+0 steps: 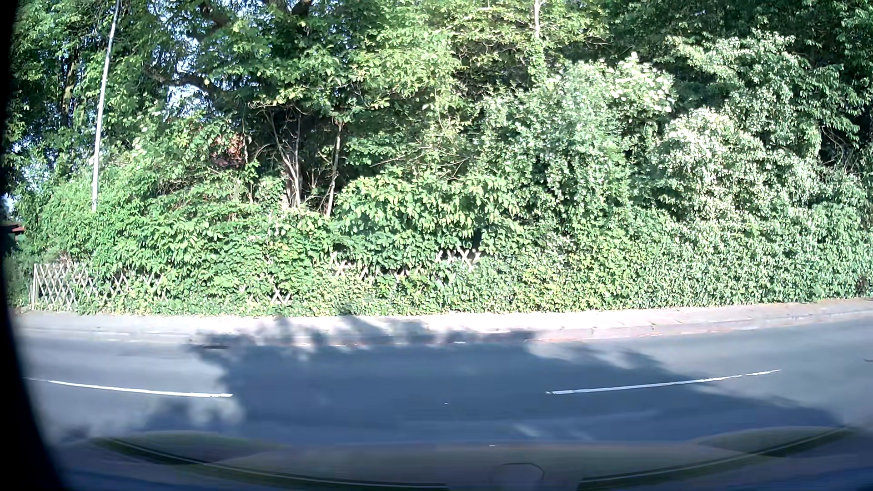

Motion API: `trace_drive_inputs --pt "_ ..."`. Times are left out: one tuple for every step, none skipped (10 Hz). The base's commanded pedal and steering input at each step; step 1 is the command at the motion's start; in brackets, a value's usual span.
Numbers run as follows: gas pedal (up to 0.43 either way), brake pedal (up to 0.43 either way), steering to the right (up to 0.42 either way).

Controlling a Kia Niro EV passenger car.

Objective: Follow the waypoints while adhering to traffic rules and regulations

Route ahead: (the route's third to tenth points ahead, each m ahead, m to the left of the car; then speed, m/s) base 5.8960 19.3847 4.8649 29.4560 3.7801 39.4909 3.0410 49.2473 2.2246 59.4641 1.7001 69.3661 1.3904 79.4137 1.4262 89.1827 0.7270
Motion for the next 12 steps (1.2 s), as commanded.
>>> trace_drive_inputs --pt "0.248 0.006 -0.24" --pt "0.248 0.006 -0.278" --pt "0.248 0.006 -0.32" --pt "0.248 0.006 -0.356" --pt "0.248 0.006 -0.414" --pt "0.248 0.006 -0.481" --pt "0.248 0.006 -0.547" --pt "0.248 0.006 -0.616" --pt "0.248 0.006 -0.673" --pt "0.268 0.006 -0.716" --pt "0.28 0.006 -0.745" --pt "0.28 0.006 -0.767"
